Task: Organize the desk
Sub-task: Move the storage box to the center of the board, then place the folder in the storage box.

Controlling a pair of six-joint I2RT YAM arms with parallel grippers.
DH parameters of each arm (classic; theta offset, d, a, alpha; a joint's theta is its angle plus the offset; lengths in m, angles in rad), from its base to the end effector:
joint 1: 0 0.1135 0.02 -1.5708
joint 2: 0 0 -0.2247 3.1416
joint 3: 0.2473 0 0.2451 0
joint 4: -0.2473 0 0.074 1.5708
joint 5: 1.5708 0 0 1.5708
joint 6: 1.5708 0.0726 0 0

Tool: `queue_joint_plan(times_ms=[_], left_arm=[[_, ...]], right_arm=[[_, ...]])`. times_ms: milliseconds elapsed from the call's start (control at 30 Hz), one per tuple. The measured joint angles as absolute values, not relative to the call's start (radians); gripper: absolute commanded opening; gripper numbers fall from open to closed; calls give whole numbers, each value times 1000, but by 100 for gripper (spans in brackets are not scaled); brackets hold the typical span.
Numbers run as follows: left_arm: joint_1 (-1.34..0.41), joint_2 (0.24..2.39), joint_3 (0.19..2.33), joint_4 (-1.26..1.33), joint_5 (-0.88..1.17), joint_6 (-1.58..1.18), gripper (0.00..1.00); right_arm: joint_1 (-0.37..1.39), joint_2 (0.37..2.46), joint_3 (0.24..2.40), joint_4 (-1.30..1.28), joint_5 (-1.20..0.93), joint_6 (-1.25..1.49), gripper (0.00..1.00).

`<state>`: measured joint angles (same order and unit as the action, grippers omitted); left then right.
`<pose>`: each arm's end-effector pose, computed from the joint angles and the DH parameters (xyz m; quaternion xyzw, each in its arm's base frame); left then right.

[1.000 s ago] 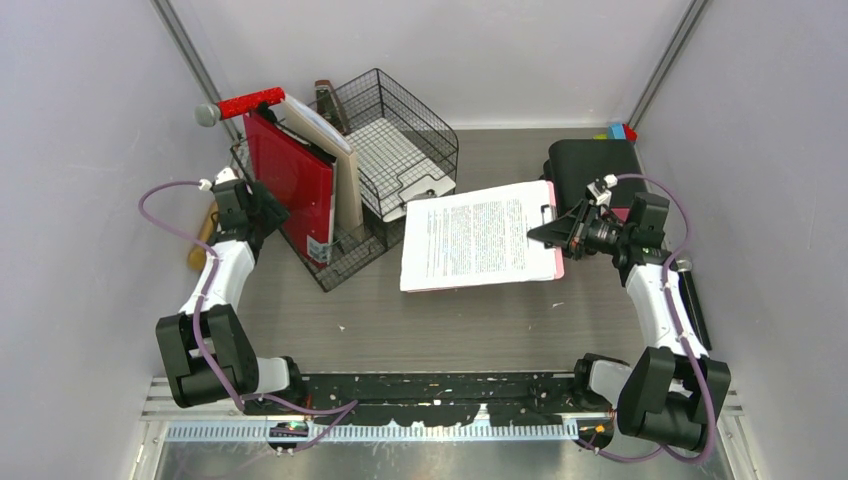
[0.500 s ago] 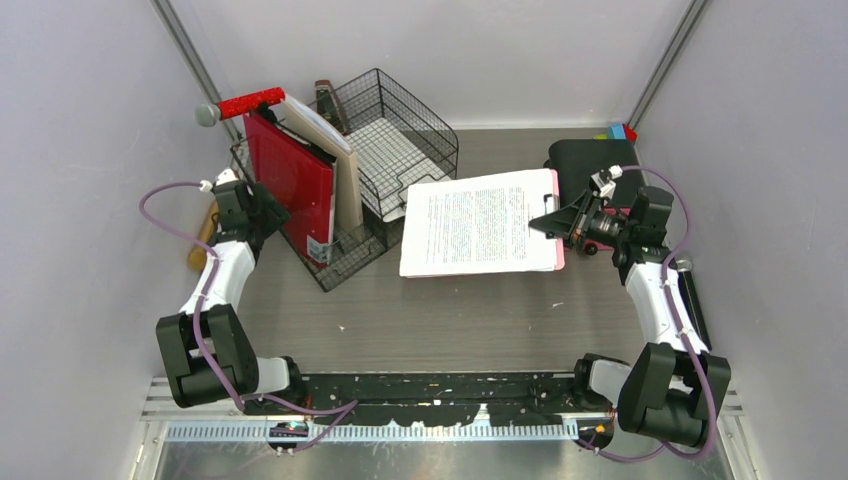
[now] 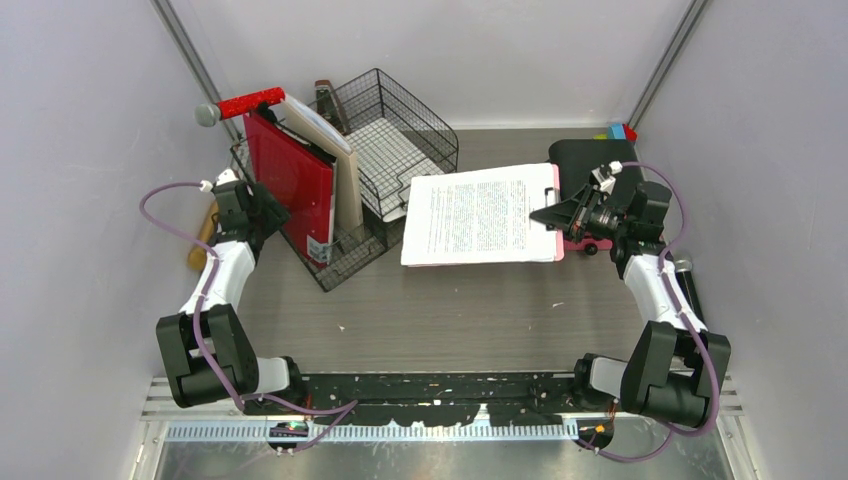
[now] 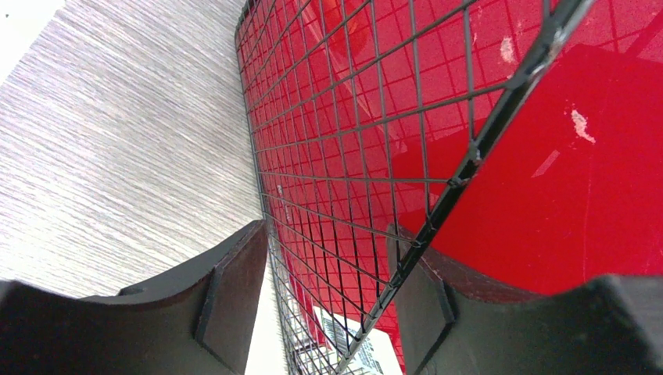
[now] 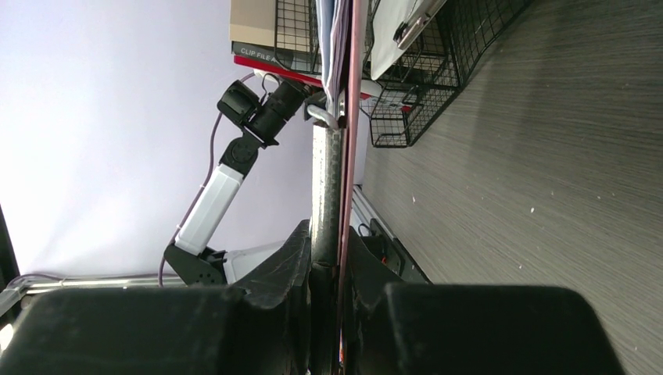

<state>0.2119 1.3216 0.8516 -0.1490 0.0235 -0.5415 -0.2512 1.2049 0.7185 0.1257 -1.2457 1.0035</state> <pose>0.3161 0.0663 0.1921 -0.3219 0.8285 -0.0855 0.4502 0.2773 -0.0001 0.2310 0.1235 0.7356 0.6160 0.2534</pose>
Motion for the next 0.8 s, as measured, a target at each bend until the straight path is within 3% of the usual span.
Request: queue_joint_plan(times_ms=[467,800], left_arm=[[212,1322,850,-148,23,-542,59],[212,1322,829,-153,38,-528,56]], right_arm=[[-258,1285,719,330,-1222,1131,0],[-258,1380,661,667,-1165,1358,0]])
